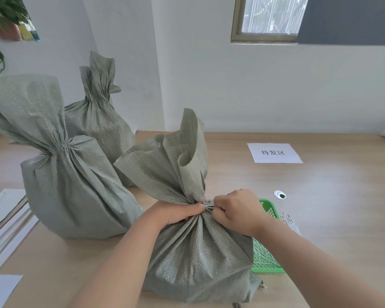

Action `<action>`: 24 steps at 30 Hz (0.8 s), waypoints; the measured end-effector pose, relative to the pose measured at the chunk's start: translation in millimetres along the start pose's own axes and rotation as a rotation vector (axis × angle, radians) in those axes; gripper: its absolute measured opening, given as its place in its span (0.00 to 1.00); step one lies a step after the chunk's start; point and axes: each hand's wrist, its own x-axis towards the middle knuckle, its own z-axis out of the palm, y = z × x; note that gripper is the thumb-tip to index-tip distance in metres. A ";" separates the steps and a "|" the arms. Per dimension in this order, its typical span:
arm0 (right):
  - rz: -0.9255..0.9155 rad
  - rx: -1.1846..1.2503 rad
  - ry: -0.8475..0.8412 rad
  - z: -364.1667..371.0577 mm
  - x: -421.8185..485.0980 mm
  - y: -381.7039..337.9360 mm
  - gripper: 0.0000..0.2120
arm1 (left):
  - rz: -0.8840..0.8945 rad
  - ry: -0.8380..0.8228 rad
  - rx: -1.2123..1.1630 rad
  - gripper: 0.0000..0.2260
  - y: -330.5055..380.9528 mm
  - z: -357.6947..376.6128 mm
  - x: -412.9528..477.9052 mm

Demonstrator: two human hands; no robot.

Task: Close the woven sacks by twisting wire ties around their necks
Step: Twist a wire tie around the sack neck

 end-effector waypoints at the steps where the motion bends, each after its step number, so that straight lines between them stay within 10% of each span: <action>1: 0.009 -0.001 -0.001 1.0 0.5 0.6 0.14 | -0.010 0.012 -0.014 0.08 -0.1 0.1 1.5; 13: 0.453 0.459 0.062 -17.9 -23.1 30.6 0.04 | 0.063 0.042 -0.051 0.08 -4.0 -3.0 24.3; 18: 0.703 0.666 0.109 2.3 -63.2 35.6 0.02 | 0.067 0.045 -0.013 0.25 -4.5 -4.3 35.3; 24: 0.946 0.633 0.062 43.5 -119.3 33.3 0.05 | 0.065 0.080 -0.034 0.14 -1.5 -6.6 39.1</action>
